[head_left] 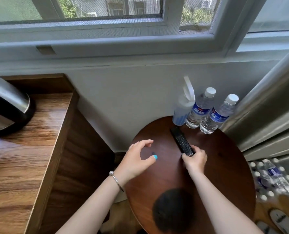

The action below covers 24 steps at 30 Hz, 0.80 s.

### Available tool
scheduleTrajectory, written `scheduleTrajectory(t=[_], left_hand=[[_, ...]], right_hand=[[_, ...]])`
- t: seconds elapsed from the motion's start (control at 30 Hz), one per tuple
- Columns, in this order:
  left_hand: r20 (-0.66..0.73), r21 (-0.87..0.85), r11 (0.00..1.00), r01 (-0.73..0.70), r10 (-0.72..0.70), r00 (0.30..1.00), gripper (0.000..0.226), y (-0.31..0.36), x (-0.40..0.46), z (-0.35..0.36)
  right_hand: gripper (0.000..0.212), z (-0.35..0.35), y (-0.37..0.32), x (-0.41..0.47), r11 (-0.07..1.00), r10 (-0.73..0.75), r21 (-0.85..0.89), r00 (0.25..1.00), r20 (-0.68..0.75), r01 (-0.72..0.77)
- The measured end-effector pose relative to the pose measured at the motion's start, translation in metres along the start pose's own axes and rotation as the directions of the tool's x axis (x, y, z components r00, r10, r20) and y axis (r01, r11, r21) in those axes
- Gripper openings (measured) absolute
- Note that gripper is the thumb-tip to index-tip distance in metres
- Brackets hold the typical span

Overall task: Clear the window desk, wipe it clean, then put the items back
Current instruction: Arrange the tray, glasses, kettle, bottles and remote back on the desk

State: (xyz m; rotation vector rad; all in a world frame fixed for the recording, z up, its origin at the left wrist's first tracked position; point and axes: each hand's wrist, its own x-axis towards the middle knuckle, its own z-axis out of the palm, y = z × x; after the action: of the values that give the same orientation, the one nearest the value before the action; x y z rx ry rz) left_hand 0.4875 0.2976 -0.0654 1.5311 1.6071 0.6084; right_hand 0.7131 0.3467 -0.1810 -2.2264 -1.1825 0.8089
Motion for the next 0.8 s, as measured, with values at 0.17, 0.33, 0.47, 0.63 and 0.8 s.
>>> scheduleTrajectory(t=[0.17,0.33,0.47,0.63,0.8], left_hand=[[0.009,0.004,1.000,0.003,-0.003,1.000,0.047,-0.004,0.002,-0.002],[0.043,0.009,1.000,0.001,-0.001,0.999,0.048,-0.006,-0.003,-0.010],[0.086,0.059,0.997,-0.040,0.034,0.996,0.048,0.002,0.001,-0.027],[0.065,0.087,0.988,-0.130,0.124,0.990,0.047,0.020,0.007,-0.052],[0.062,0.070,0.975,-0.210,0.206,0.977,0.046,0.027,-0.002,-0.075]], right_hand=[[0.054,-0.005,0.001,0.001,0.979,-0.087,-0.177,0.994,0.065,0.097],[0.042,-0.016,-0.015,-0.004,0.968,-0.001,-0.251,0.996,0.094,0.025],[0.039,-0.021,-0.038,-0.020,0.985,0.049,-0.167,0.995,0.085,-0.034],[0.047,-0.034,-0.072,-0.047,0.998,-0.010,-0.064,0.997,0.072,0.015],[0.047,-0.053,-0.117,-0.077,0.993,-0.115,0.028,0.992,0.046,0.114]])
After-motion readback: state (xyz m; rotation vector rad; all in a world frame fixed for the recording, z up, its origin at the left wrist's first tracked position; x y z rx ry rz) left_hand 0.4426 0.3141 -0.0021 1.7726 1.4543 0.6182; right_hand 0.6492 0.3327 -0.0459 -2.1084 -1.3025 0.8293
